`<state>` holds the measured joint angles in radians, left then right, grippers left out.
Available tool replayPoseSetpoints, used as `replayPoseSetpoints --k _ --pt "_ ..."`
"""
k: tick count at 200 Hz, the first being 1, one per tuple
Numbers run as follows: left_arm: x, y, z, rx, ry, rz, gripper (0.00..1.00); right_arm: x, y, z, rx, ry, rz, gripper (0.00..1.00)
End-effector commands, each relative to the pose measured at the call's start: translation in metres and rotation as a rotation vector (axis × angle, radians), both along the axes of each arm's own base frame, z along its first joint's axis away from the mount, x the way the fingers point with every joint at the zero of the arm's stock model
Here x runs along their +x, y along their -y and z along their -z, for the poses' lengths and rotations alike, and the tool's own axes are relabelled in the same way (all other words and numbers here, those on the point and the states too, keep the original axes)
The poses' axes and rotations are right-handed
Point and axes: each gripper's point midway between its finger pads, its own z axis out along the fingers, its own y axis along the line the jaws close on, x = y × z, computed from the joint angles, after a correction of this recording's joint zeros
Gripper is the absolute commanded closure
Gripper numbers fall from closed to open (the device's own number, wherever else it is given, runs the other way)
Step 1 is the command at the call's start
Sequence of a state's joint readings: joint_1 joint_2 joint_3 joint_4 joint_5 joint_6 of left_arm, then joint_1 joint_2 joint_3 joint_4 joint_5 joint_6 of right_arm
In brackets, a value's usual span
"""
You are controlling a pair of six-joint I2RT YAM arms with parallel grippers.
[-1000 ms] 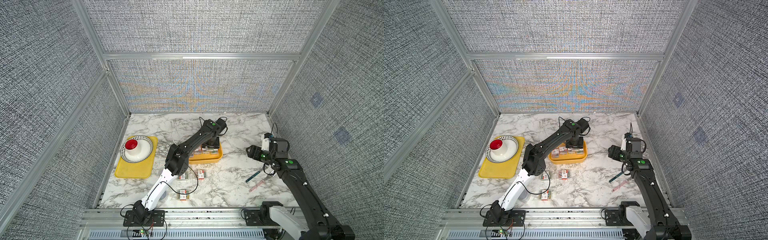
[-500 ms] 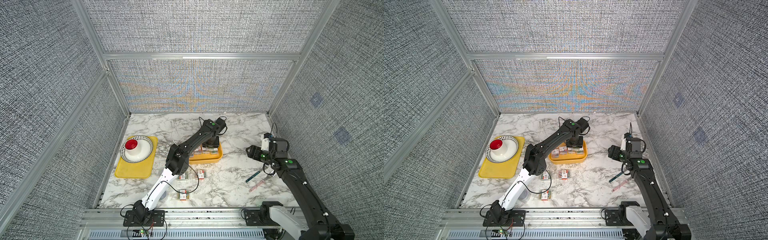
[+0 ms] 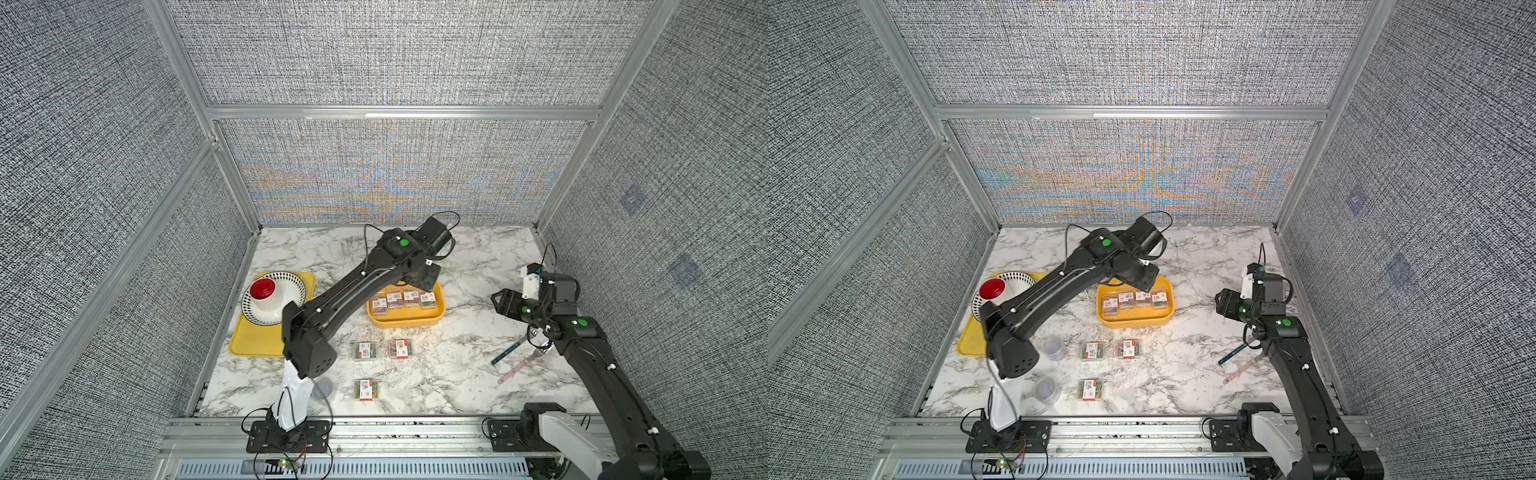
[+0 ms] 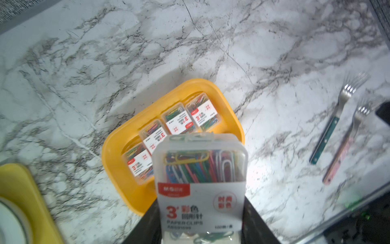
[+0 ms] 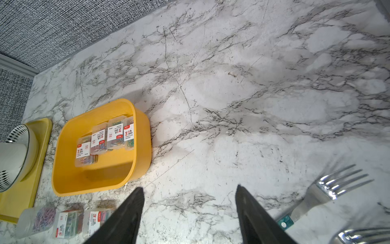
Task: Take the paper clips out of the storage box
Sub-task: Pick up the boxed paper clips from the storage box, then place the boxed paper clips at the center of the board.
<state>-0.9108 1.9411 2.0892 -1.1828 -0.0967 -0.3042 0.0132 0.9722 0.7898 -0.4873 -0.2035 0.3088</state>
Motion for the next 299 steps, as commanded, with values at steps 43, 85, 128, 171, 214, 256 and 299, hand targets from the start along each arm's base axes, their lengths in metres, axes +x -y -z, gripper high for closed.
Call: replayPoseSetpoints --k 43,85,128,171,214,256,299 --pt "-0.095 -0.028 0.017 0.068 0.071 0.539 0.58 0.012 -0.001 -0.031 -0.086 0.093 -0.071 0.3" --pt "-0.132 -0.034 0.058 0.024 -0.04 0.651 0.58 0.014 -0.007 -0.065 -0.178 0.254 -0.113 0.31" --pt "-0.16 -0.043 0.105 0.097 -0.174 0.723 0.58 0.008 -0.013 -0.073 -0.221 0.32 -0.151 0.33" --pt "-0.173 -0.047 0.135 0.14 -0.212 0.761 0.58 0.011 -0.019 -0.064 -0.219 0.297 -0.171 0.33" --pt "-0.184 -0.041 0.157 0.156 -0.244 0.789 0.58 0.012 -0.019 -0.057 -0.234 0.276 -0.168 0.33" --pt "-0.192 -0.038 0.179 0.196 -0.261 0.805 0.58 0.012 -0.018 -0.05 -0.234 0.256 -0.158 0.33" --pt "-0.193 -0.044 0.189 0.247 -0.251 0.82 0.58 0.013 -0.018 -0.041 -0.237 0.226 -0.158 0.33"
